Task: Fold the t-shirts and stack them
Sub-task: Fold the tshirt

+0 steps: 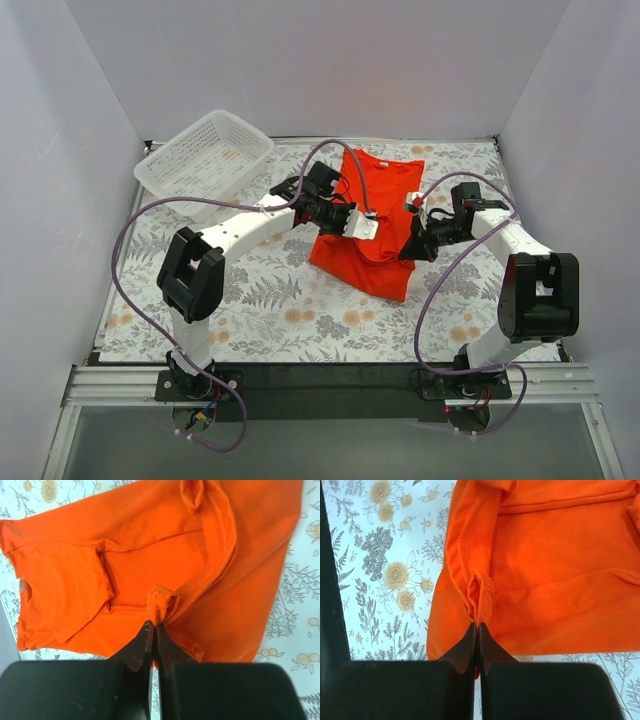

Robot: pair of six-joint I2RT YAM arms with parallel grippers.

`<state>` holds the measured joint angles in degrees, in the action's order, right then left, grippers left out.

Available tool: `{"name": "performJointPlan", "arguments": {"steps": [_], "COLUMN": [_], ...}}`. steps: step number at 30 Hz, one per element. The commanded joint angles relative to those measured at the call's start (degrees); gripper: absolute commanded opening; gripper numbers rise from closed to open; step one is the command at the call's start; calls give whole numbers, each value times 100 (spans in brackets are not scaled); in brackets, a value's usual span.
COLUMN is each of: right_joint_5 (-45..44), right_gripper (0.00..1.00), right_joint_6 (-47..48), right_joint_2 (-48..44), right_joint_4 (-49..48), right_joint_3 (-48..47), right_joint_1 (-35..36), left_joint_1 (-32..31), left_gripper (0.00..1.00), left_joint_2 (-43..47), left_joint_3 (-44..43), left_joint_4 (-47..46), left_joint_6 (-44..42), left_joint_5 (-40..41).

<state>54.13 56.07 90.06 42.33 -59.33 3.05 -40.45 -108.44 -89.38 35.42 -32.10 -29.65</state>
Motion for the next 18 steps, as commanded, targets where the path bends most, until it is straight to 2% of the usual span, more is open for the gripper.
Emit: {"name": "performJointPlan", "arguments": {"steps": [1,9,18], "right_joint_5": [2,-280,-421], "right_gripper": [1,1,1], "right_joint_6": [-421,-957,-1256], "right_joint_2": [108,512,1039], "right_joint_4": [-374,-910,-1042], "right_joint_3": [-333,-500,-1019], "right_joint_1": [-68,-155,-217], "left_joint_1": [19,89,221], "left_gripper": [0,0,0], "left_joint_2": [-264,-608,-722], "left_joint_3": [-272,-422,-571], "left_joint_4": [-26,-211,-474], "left_joint_6": [-279,-350,-367], "left_joint_5": [126,249,284]}}
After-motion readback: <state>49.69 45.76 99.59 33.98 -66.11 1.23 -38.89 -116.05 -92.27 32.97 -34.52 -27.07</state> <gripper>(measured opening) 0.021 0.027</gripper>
